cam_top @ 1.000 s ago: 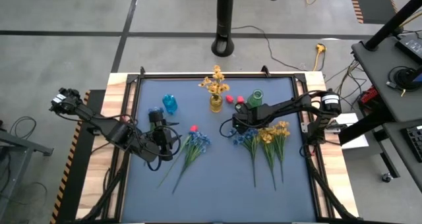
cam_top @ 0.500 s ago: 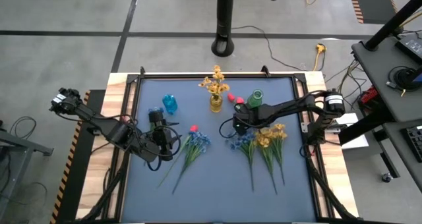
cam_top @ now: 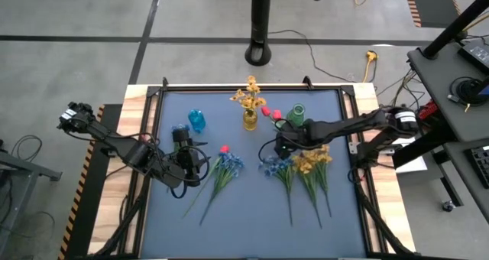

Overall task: Sort flowers into vase by color
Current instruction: Put the top left red tulip into the blue vase

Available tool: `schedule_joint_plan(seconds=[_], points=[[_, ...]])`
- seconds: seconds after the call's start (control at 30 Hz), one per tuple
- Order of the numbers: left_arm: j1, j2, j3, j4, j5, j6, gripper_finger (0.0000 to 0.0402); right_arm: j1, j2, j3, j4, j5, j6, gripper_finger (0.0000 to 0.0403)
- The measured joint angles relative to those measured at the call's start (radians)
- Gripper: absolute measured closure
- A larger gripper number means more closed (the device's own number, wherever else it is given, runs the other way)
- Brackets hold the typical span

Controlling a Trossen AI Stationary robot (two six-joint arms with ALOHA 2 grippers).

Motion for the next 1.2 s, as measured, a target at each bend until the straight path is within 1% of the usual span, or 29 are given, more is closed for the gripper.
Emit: schedule_joint_plan(seconds=[0.17, 0.33, 0.4, 0.5, 0.73, 0.83, 0.97, 1.07, 1.2], points=[[0.0, 0.0, 0.0, 0.0, 0.0, -0.001, 0.0193, 0.044, -0.058, 0.0, -0.002, 0.003, -0.087, 0.039], [0.0, 0.0, 0.0, 0.0, 0.0, -0.003, 0.0193, 0.085, -0.12, 0.0, -0.041, 0.004, -0.302, 0.039], [0.0, 0.0, 0.0, 0.001, 0.0, -0.003, 0.0193, 0.096, -0.131, 0.0, -0.034, -0.032, -0.396, 0.039], [0.0, 0.0, 0.0, 0.001, 0.0, -0.003, 0.0193, 0.102, -0.116, 0.0, 0.015, -0.121, -0.466, 0.039], [0.0, 0.0, 0.0, 0.002, 0.0, -0.004, 0.0193, 0.104, -0.008, -0.001, 0.05, -0.127, -0.467, 0.0384], [0.0, 0.0, 0.0, 0.001, 0.0, -0.004, 0.0193, 0.104, 0.043, -0.002, 0.08, -0.132, -0.463, 0.0366], [0.0, 0.0, 0.0, 0.001, 0.0, -0.004, 0.0193, 0.103, 0.088, -0.002, 0.103, -0.134, -0.464, 0.0327], [0.0, 0.0, 0.0, 0.001, 0.0, -0.004, 0.0193, 0.103, 0.099, -0.002, 0.107, -0.129, -0.468, 0.0296], [0.0, 0.0, 0.0, 0.001, 0.0, -0.004, 0.0193, 0.103, 0.098, -0.002, 0.189, -0.127, -0.513, 0.026]])
